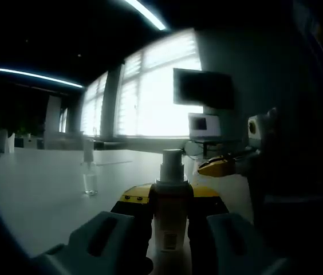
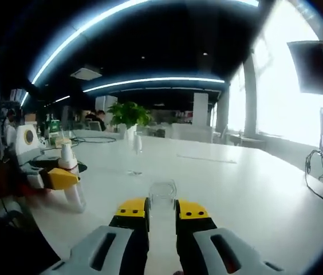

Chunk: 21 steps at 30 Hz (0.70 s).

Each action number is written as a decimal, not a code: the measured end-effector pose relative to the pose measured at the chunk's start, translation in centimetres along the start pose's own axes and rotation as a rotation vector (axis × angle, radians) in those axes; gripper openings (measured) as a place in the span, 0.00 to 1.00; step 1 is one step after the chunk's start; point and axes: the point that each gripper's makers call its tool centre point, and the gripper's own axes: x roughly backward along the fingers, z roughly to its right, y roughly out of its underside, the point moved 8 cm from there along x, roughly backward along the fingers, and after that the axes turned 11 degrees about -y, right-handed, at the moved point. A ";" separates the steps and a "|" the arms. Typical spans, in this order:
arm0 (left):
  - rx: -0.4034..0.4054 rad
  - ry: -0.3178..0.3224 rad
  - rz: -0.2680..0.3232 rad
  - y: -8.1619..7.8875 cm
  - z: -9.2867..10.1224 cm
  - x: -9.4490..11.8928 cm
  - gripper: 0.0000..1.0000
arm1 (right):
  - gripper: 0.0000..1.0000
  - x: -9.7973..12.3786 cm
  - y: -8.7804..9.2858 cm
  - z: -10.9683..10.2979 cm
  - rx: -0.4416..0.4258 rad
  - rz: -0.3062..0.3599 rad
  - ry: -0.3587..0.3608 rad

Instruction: Clamp pump bottle remove cover press pump head put on cover

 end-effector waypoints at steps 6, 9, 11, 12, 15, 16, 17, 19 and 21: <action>-0.001 0.001 0.000 0.0 0.1 0.0 0.14 | 0.13 0.2 -1.4 -0.7 0.006 0.022 -0.016; -0.001 0.001 0.000 0.0 0.0 0.0 0.14 | 0.13 0.3 -1.9 -0.9 -0.010 0.025 -0.031; -0.002 0.001 0.001 0.0 -0.1 0.0 0.14 | 0.13 0.4 -2.2 -1.1 -0.006 0.034 -0.029; -0.001 0.001 0.000 0.1 -0.1 0.0 0.14 | 0.13 0.4 -2.3 -1.1 -0.005 0.036 -0.030; -0.001 0.001 0.001 0.0 0.0 0.0 0.14 | 0.13 0.5 -2.6 -1.0 -0.008 0.045 -0.026; -0.002 0.002 0.001 0.0 0.1 0.0 0.14 | 0.13 0.5 -2.7 -1.1 -0.010 0.047 -0.026; -0.002 0.002 0.001 0.0 0.1 0.0 0.14 | 0.13 0.6 -2.8 -1.2 -0.011 0.050 -0.026; -0.002 0.002 0.001 0.0 0.0 0.0 0.14 | 0.13 0.7 -3.1 -1.2 -0.015 0.056 -0.027; -0.002 0.002 0.001 0.0 0.0 0.0 0.14 | 0.13 0.7 -3.3 -1.5 -0.018 0.066 -0.034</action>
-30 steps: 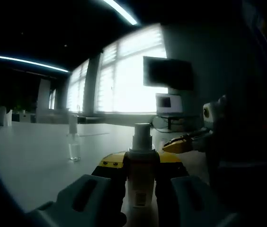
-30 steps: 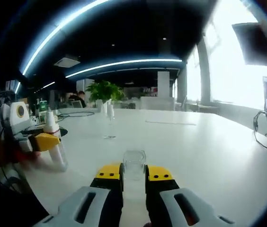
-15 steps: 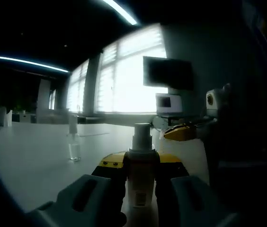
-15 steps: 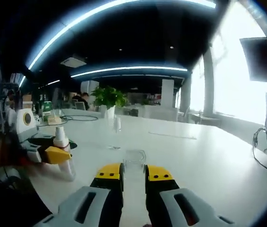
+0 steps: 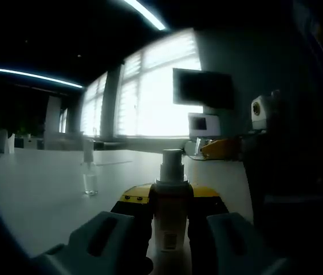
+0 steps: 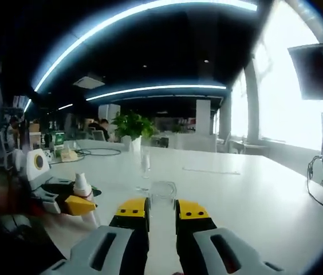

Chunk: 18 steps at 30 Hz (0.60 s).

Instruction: Clamp pump bottle remove cover press pump head put on cover

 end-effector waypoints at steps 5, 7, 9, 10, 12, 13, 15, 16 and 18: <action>-0.001 0.000 0.000 0.0 0.0 0.0 0.14 | 0.13 -0.1 -0.6 -0.5 0.002 0.022 -0.016; 0.000 0.000 0.000 0.0 0.0 0.0 0.14 | 0.13 -0.1 -0.9 -0.7 -0.003 0.030 -0.024; -0.001 0.000 0.000 0.0 0.1 0.0 0.14 | 0.12 0.0 -1.3 -0.9 -0.009 0.040 -0.031; -0.003 0.000 0.000 0.0 0.1 0.0 0.14 | 0.12 0.0 -1.5 -1.0 -0.009 0.044 -0.033; -0.004 0.001 0.000 0.0 0.0 0.0 0.14 | 0.12 0.1 -1.9 -1.3 -0.005 0.049 -0.040; -0.005 0.001 0.001 0.0 0.0 0.0 0.14 | 0.12 0.1 -2.1 -1.5 -0.003 0.053 -0.045; -0.007 0.001 0.002 0.0 -0.1 0.0 0.14 | 0.12 0.0 -2.4 -1.7 0.003 0.056 -0.054; -0.009 0.002 0.002 0.0 0.0 0.0 0.14 | 0.12 0.0 -2.6 -1.9 0.011 0.056 -0.060; -0.011 0.001 0.003 0.0 0.1 0.0 0.14 | 0.12 0.0 -2.9 -2.1 0.021 0.057 -0.063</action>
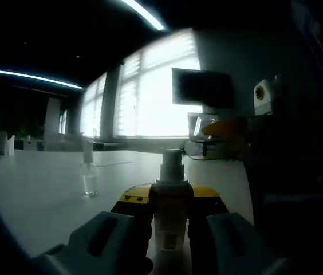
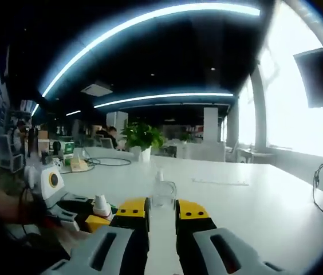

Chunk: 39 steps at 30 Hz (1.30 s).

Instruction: Clamp pump bottle remove cover press pump head put on cover

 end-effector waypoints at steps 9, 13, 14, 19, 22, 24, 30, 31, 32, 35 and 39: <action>0.001 -0.001 0.000 0.0 -0.1 0.0 0.14 | 0.12 -0.4 -0.9 -1.1 -0.007 0.012 -0.034; 0.000 -0.001 0.000 0.0 -0.1 0.0 0.14 | 0.12 -1.0 -1.2 -2.0 -0.018 0.022 -0.070; 0.000 -0.001 0.000 0.0 0.0 0.0 0.14 | 0.12 -1.1 -1.2 -2.1 -0.016 0.020 -0.077; -0.001 -0.001 0.000 0.0 -0.1 0.0 0.14 | 0.12 -1.3 -1.3 -2.5 -0.028 0.018 -0.097; 0.000 -0.001 0.000 0.0 -0.1 0.0 0.14 | 0.12 -1.3 -1.3 -2.5 -0.032 0.016 -0.107; -0.001 -0.002 0.000 0.0 0.0 0.0 0.14 | 0.12 -1.2 -1.3 -2.5 -0.038 0.018 -0.116; -0.002 -0.001 0.000 0.0 0.0 0.0 0.14 | 0.12 -2.8 -1.6 -4.0 -0.040 0.001 -0.152; -0.001 -0.002 0.000 0.0 0.0 0.0 0.14 | 0.12 -2.9 -1.6 -4.2 -0.041 -0.001 -0.158; -0.001 -0.001 0.000 0.0 0.0 0.0 0.14 | 0.12 -3.0 -1.5 -4.4 -0.042 -0.003 -0.164; -0.001 -0.001 0.000 0.0 0.1 0.0 0.14 | 0.12 -3.3 -1.4 -4.7 -0.047 -0.009 -0.174; -0.002 -0.001 0.000 0.0 0.0 0.0 0.14 | 0.12 -3.7 -1.4 -5.1 -0.052 -0.017 -0.183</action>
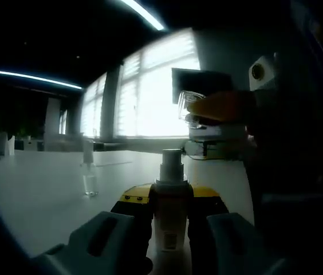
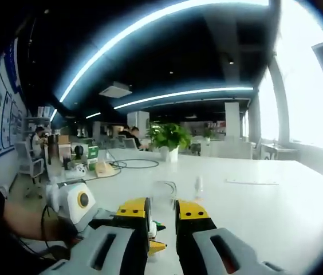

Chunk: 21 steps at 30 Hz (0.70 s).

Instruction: Clamp pump bottle remove cover press pump head put on cover

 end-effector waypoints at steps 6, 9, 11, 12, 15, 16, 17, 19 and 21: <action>-0.001 0.000 0.000 0.0 0.0 0.0 0.14 | 0.12 -0.7 0.1 -0.7 0.006 -0.015 -0.020; -0.002 0.000 0.000 0.0 0.1 0.0 0.14 | 0.12 -1.1 0.4 -1.0 0.010 -0.032 -0.026; -0.002 0.000 0.000 0.0 0.2 0.0 0.14 | 0.12 -1.3 0.7 -1.1 0.013 -0.042 -0.028; -0.002 0.000 0.000 0.0 0.2 0.0 0.14 | 0.12 -1.4 0.7 -1.2 0.014 -0.046 -0.033; -0.002 0.000 0.000 0.0 0.1 0.0 0.14 | 0.12 -1.5 0.7 -1.2 0.011 -0.049 -0.036; -0.002 0.001 0.000 0.0 0.2 0.1 0.14 | 0.12 -1.5 0.8 -1.2 0.010 -0.053 -0.037; -0.002 0.001 0.000 0.0 0.1 0.0 0.14 | 0.12 -1.6 0.8 -1.1 0.010 -0.056 -0.036; -0.002 0.001 0.000 0.0 0.0 0.0 0.14 | 0.12 -1.6 0.9 -1.1 0.009 -0.061 -0.036; -0.003 0.001 0.000 0.0 0.0 0.0 0.14 | 0.12 -1.6 1.0 -1.2 0.007 -0.063 -0.038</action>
